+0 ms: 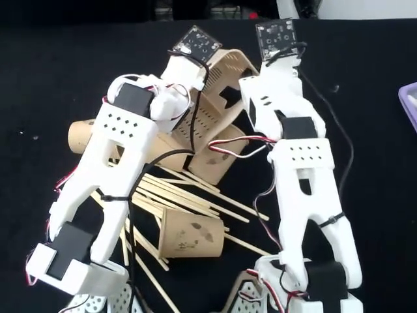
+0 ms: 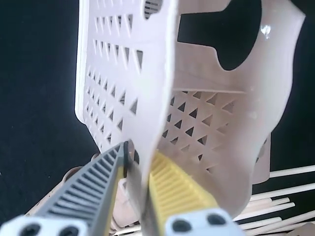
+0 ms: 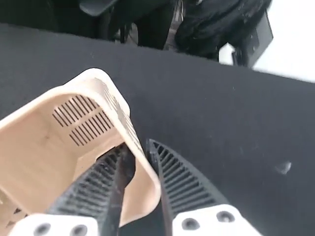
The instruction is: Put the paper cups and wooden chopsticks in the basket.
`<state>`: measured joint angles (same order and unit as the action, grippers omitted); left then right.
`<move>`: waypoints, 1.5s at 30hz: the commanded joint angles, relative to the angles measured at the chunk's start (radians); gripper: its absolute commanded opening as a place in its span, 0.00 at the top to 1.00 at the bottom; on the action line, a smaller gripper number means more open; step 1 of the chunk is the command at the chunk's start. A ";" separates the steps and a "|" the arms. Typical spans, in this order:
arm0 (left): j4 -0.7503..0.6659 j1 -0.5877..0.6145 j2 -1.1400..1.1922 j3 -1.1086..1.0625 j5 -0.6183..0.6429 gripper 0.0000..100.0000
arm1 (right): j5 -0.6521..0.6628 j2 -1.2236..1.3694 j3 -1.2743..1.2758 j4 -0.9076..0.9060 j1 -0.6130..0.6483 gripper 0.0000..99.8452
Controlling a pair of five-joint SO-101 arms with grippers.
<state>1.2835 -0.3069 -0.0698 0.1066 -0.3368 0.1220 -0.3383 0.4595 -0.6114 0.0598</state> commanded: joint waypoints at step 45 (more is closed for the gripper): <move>-0.149 0.223 0.143 0.223 0.451 0.96 | -0.210 0.022 -0.018 0.023 -0.021 0.99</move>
<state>1.1178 -0.0997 0.0898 0.2969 0.1082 -0.0882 -0.3230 0.4626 -0.6114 0.0476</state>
